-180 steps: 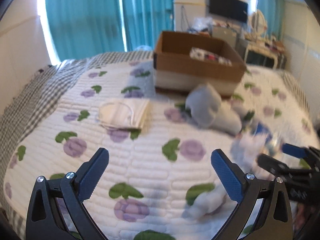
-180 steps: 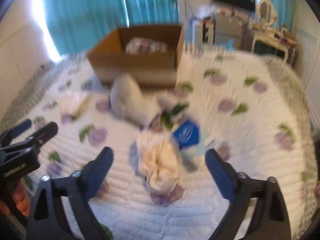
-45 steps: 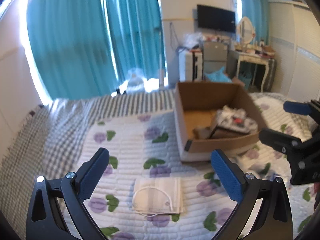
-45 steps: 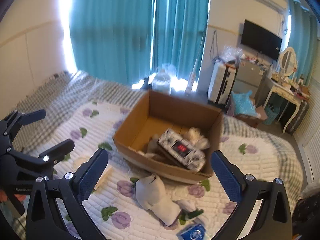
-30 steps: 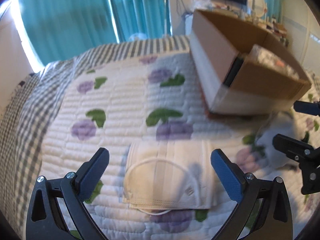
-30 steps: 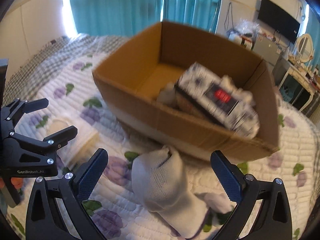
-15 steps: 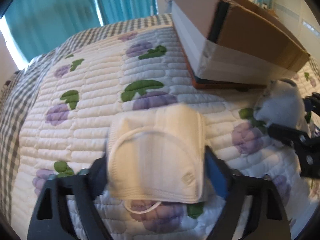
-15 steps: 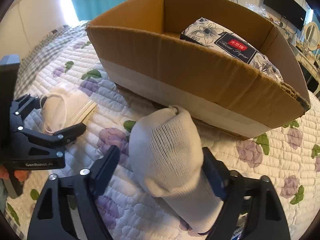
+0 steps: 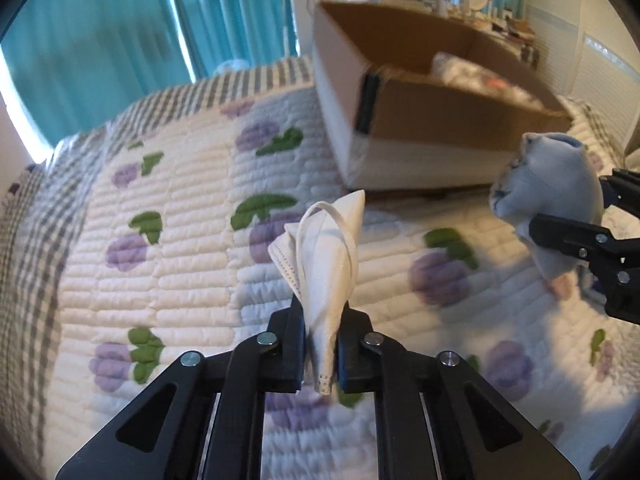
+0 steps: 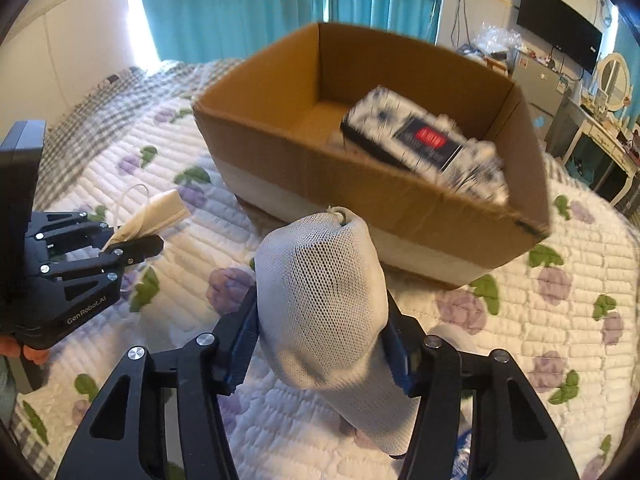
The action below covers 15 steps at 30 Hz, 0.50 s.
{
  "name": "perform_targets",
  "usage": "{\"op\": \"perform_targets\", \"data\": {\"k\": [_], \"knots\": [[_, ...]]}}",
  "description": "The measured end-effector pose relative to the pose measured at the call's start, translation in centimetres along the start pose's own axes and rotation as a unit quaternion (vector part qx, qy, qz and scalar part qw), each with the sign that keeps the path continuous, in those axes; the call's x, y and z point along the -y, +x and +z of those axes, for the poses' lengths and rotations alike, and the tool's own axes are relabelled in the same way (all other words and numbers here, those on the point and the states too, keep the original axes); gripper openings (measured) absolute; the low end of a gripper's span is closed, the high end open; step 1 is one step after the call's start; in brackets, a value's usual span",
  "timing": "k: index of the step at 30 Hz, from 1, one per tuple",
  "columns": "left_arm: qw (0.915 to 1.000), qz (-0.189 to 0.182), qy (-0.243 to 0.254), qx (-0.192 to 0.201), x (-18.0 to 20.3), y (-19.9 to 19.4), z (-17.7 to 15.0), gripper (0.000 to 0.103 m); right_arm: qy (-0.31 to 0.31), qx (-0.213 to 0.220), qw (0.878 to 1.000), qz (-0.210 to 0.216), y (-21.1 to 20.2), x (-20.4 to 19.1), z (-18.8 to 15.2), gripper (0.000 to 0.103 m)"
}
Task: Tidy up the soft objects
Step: 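Carry the mask and sock over the cardboard box and release both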
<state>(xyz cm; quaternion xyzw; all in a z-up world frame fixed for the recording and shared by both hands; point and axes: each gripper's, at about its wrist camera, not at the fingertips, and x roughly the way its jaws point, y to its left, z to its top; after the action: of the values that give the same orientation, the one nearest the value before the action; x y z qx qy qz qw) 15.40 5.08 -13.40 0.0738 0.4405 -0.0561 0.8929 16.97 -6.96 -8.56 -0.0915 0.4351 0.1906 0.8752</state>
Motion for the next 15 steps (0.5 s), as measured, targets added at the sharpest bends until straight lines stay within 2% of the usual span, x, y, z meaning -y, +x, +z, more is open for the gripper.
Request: {"op": "perform_targets", "data": {"k": [5, 15], "knots": [[0.9994, -0.004, 0.014, 0.031, 1.7, -4.2, 0.8, 0.008, -0.011, 0.021, 1.000, -0.010, -3.9, -0.2, 0.3, 0.054], [0.9943, -0.018, 0.018, 0.104, 3.7, -12.6, 5.2, 0.007, -0.009, 0.090, 0.996, -0.022, -14.0, 0.7, 2.6, 0.053]]}}
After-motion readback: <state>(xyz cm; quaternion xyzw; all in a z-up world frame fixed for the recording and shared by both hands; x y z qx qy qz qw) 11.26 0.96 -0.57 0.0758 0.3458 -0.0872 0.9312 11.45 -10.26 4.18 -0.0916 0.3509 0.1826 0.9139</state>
